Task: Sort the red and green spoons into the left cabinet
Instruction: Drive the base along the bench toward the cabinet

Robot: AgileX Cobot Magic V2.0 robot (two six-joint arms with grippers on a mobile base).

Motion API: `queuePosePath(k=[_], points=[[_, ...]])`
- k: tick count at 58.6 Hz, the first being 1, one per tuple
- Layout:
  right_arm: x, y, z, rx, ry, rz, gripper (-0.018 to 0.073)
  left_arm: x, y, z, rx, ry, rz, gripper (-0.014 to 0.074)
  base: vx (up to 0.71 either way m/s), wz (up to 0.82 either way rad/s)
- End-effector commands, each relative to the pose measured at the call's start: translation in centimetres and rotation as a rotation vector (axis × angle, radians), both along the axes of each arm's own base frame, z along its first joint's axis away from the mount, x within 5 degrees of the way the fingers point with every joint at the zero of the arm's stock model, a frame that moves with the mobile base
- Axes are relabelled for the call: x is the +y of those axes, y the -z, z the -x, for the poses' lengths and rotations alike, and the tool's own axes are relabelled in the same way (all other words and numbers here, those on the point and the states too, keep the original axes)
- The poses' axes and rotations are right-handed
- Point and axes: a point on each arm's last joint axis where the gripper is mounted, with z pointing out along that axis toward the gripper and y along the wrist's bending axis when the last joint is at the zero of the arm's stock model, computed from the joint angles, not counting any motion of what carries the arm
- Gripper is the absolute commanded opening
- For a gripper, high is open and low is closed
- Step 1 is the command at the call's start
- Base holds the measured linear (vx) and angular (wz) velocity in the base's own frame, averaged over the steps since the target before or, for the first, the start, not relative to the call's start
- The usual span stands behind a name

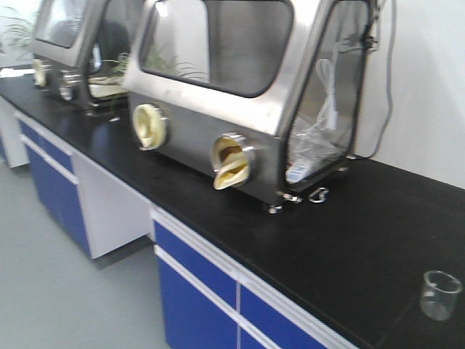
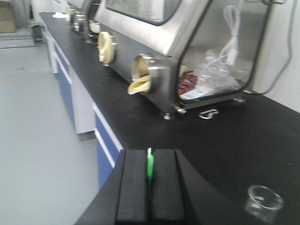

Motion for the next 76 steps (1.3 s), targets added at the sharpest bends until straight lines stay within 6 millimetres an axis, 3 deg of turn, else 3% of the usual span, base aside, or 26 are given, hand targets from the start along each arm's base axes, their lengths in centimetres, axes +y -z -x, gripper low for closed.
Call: queuePosePath(k=[1,38,76], points=[[-0.30,-1.46,0.01,-0.082,0.037,-0.029,-0.0003,0.32,-1.40,-0.06,-0.072,-0.041,0.041,-0.0001,-0.10,0.47],[-0.30,-1.46,0.01,-0.082,0.037,-0.029,-0.0003,0.32,-1.40,-0.06,-0.072,-0.041,0.041,-0.0001,-0.04,0.47],[-0.30,-1.46,0.01,-0.082,0.037,-0.029,-0.0003,0.32,-1.40,-0.06,-0.072,-0.041,0.041,-0.0001,0.20,0.59]])
